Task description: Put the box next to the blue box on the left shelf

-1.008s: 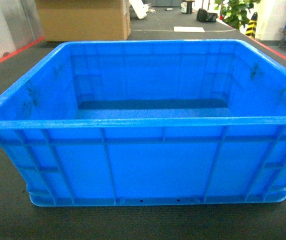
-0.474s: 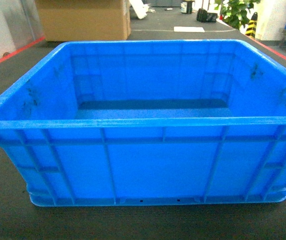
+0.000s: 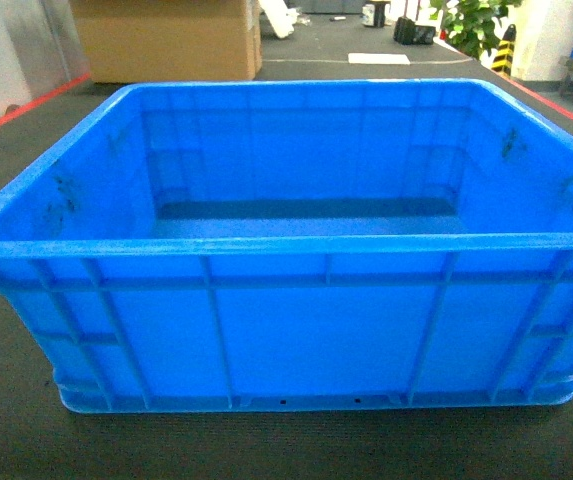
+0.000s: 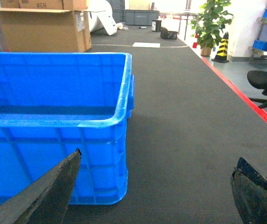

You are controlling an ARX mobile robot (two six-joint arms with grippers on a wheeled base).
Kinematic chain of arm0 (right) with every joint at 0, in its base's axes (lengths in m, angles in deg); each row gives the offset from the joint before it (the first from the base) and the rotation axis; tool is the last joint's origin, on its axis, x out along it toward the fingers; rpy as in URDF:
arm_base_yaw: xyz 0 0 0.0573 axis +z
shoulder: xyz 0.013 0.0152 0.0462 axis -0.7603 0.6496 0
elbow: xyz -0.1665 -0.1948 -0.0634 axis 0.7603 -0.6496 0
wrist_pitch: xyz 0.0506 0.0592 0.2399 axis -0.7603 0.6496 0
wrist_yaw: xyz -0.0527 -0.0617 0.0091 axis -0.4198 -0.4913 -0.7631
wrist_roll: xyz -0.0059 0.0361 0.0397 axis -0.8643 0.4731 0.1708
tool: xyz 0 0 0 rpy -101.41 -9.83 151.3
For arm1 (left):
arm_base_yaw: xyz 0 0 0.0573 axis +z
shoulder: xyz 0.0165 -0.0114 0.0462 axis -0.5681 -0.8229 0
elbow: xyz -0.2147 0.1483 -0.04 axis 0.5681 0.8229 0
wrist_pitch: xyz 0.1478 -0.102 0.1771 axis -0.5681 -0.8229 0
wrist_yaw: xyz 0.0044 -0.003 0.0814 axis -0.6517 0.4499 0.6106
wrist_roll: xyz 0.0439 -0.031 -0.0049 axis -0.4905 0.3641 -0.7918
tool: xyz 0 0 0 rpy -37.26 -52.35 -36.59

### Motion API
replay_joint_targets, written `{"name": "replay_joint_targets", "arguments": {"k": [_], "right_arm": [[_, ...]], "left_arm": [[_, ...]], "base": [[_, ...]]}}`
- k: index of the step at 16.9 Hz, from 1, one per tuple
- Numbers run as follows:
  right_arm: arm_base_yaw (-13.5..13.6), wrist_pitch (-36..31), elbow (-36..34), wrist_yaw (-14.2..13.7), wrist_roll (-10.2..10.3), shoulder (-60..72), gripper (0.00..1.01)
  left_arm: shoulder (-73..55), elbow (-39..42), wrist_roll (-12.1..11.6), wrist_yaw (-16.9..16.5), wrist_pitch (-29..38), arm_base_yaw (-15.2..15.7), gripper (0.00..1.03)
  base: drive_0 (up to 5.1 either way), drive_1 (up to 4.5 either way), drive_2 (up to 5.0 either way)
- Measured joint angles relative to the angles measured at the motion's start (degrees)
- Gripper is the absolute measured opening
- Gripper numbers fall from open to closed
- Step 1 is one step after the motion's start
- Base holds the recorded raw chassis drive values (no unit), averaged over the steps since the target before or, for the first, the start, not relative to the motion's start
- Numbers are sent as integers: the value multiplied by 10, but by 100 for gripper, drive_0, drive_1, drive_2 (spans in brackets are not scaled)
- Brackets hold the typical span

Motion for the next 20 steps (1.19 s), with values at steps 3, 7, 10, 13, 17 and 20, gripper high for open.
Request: {"name": "replay_joint_targets", "arguments": {"k": [3, 7, 10, 13, 17, 20], "right_arm": [[0, 0, 0, 0, 0, 0, 98], [0, 0, 0, 0, 0, 0, 98], [21, 26, 9, -49, 21, 36, 98], [-20, -104, 82, 5, 75, 224, 98], [-21, -107, 345, 44, 46, 590, 98], [9, 81, 575, 77, 40, 800, 98]], "left_arm": [[0, 0, 0, 0, 0, 0, 98], [0, 0, 0, 0, 0, 0, 98], [-19, 0, -9, 7, 67, -13, 98], [-267, -32, -16, 16, 279, -31, 98], [-667, -319, -8, 25, 293, -44, 98], [-846, -531, 38, 57, 71, -71, 98]], "base": [[0, 0, 0], [0, 0, 0], [0, 0, 0], [0, 0, 0], [0, 0, 0], [0, 0, 0]]}}
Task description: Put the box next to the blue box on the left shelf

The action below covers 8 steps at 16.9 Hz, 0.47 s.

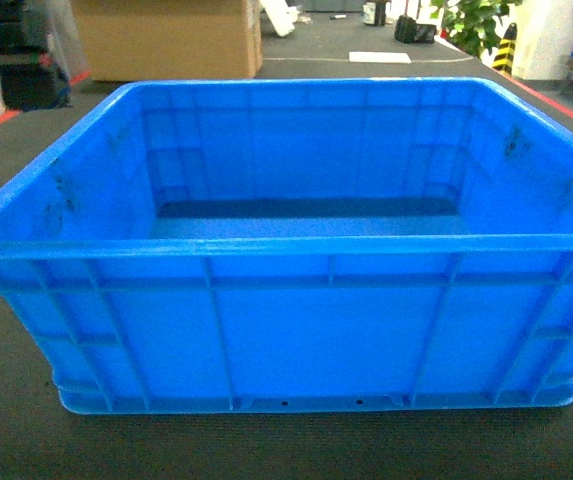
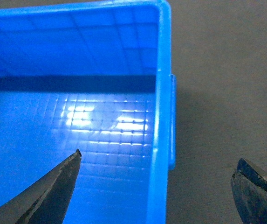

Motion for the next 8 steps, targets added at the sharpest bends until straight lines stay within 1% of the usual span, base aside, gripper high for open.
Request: {"name": "replay_joint_targets", "arguments": {"k": [1, 2, 3, 4, 6, 8], "right_arm": [[12, 57, 69, 0, -2, 53, 98], [24, 100, 120, -6, -7, 95, 98], [41, 137, 168, -28, -4, 159, 98], [45, 136, 166, -27, -1, 169, 98], [48, 130, 149, -30, -1, 176, 98], [48, 112, 134, -32, 5, 185, 98]], "left_arm": [[-30, -66, 6, 19, -70, -15, 98], [-52, -122, 12, 24, -143, -24, 98], [-92, -179, 15, 41, -272, -31, 98], [-103, -178, 22, 46, -283, -24, 98], [-104, -157, 30, 36, -273, -14, 98], [-114, -135, 38, 30, -264, -13, 98]], "base": [[0, 0, 0], [0, 0, 0], [0, 0, 0], [0, 0, 0], [0, 0, 0], [0, 0, 0]]}}
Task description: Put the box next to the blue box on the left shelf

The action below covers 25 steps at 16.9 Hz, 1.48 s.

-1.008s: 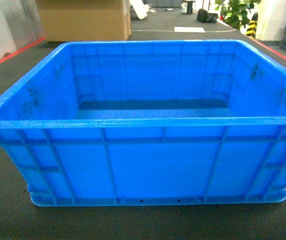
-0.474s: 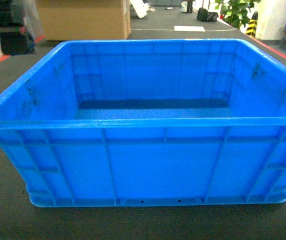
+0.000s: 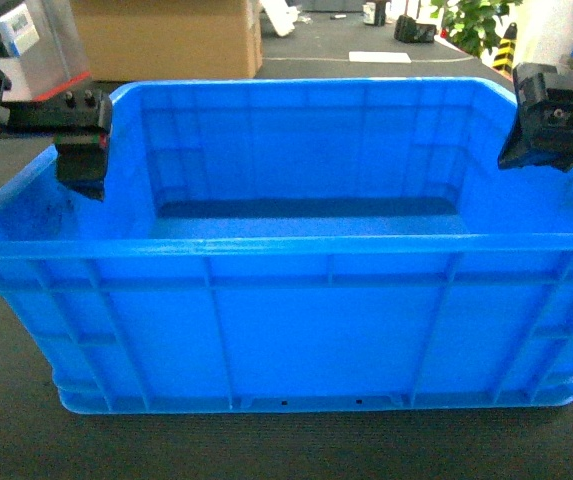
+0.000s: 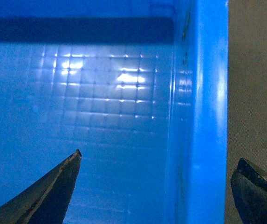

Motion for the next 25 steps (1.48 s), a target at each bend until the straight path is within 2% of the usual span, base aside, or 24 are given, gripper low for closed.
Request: {"name": "replay_joint_targets", "arguments": {"k": [1, 3, 6, 7, 8, 12, 13, 14, 15, 17, 20, 22, 23, 25], "right_arm": [[0, -3, -9, -1, 2, 6, 98], [0, -8, -20, -19, 2, 13, 98], [4, -21, -35, -45, -8, 13, 98], [4, -19, -36, -50, -10, 13, 95], [4, -19, -36, -51, -16, 13, 82], [5, -18, -36, -59, -17, 13, 36], [5, -18, -36, -62, -15, 12, 27], [9, -26, -39, -53, -3, 10, 17], [15, -45, -49, -57, 8, 4, 9], [21, -80, -78, -57, 14, -15, 8], [35, -161, -124, -73, 22, -64, 8], [50, -244, -163, -100, 17, -139, 8], [60, -290, -187, -121, 10, -172, 8], [73, -353, -226, -145, 3, -202, 8]], "left_arm": [[-7, 7, 0, -1, 5, 0, 98], [-8, 19, 0, 0, 19, 0, 98], [-8, 35, -2, 4, 31, -1, 98], [-8, 38, -11, 16, 32, -3, 91], [-8, 40, -17, 14, 33, -4, 79], [-8, 40, -16, 6, 29, -10, 34], [-8, 40, -16, 7, 30, -13, 27], [-2, 49, -6, 15, 48, -20, 15], [8, 64, 2, 14, 66, -24, 10], [30, 100, 16, 8, 110, -24, 8], [78, 157, 17, 23, 206, -30, 8], [144, 196, 5, 38, 316, -37, 8], [172, 210, -5, 43, 355, -39, 8], [201, 234, -26, 47, 407, -39, 8]], "base": [[0, 0, 0], [0, 0, 0], [0, 0, 0], [0, 0, 0], [0, 0, 0], [0, 0, 0], [0, 0, 0], [0, 0, 0], [0, 0, 0], [0, 0, 0], [0, 0, 0], [0, 0, 0], [0, 0, 0], [0, 0, 0]]}}
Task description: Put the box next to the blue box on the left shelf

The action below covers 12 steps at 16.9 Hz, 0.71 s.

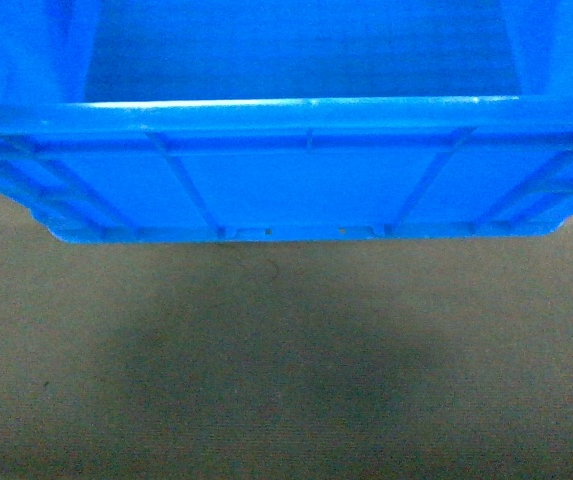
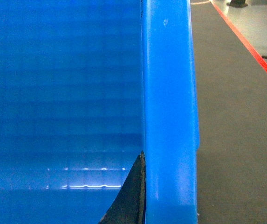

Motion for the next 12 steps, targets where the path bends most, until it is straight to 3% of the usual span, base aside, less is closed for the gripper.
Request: {"name": "replay_joint_targets", "arguments": {"k": [3, 4, 7, 9, 10, 12], "right_arm": [[6, -25, -31, -10, -1, -10, 8], [6, -41, -39, -5, -11, -10, 8], [6, -46, -39, -5, -14, -17, 8], [6, -46, -39, -6, -18, -18, 8], [5, -36, -39, -5, -33, -19, 8], [5, -31, -47, -5, -33, -17, 8]], "left_arm": [[14, 39, -10, -2, 36, 0, 8], [17, 51, -8, 2, 44, -3, 8], [26, 51, -9, 4, 47, -3, 8], [32, 89, -30, -31, 86, -14, 7], [36, 109, -26, -37, 83, -16, 7], [36, 115, -24, -39, 74, -16, 7]], "base": [[0, 0, 0], [0, 0, 0], [0, 0, 0], [0, 0, 0], [0, 0, 0], [-160, -160, -160]]}}
